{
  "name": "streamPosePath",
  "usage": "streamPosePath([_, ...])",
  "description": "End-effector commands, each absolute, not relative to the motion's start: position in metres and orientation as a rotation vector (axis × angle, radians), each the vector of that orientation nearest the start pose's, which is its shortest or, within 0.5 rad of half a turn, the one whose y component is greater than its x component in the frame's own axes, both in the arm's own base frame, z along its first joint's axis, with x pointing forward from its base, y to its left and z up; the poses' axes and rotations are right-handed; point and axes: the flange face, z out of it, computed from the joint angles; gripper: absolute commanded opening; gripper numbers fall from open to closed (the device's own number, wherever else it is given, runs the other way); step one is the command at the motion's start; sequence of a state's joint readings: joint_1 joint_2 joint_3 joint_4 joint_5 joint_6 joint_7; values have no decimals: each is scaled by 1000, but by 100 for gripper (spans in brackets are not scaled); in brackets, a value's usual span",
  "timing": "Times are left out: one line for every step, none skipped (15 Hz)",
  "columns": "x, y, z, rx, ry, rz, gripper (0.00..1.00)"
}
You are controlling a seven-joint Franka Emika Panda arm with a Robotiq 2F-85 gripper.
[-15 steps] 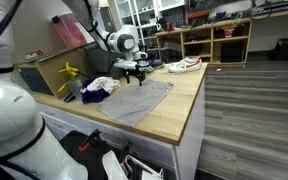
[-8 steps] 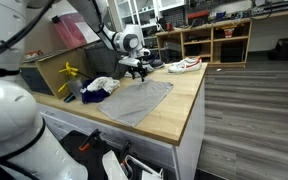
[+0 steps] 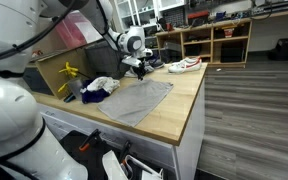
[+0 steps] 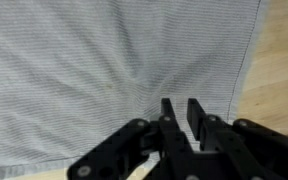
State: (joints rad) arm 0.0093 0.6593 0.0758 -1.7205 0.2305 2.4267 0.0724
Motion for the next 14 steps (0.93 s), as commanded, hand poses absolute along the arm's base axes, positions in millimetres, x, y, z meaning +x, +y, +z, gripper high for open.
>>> streamPosePath([690, 62, 195, -2874, 343, -38, 0])
streamPosePath([693, 64, 190, -2863, 357, -33, 0])
streamPosePath([696, 67, 186, -2851, 367, -32, 0])
streamPosePath([699, 70, 182, -2841, 371, -30, 0])
streamPosePath([702, 73, 178, -2834, 377, -31, 0])
streamPosePath([704, 75, 174, -2829, 380, -30, 0])
streamPosePath([707, 77, 170, -2829, 385, -33, 0])
streamPosePath([709, 78, 166, -2830, 388, -34, 0])
streamPosePath([711, 80, 162, -2833, 388, -37, 0])
streamPosePath([714, 81, 157, -2838, 391, -37, 0])
streamPosePath([715, 82, 152, -2836, 394, -31, 0])
streamPosePath([717, 83, 148, -2833, 395, -25, 0])
streamPosePath([718, 83, 148, -2825, 392, -22, 0])
streamPosePath([719, 84, 148, -2816, 389, -13, 0])
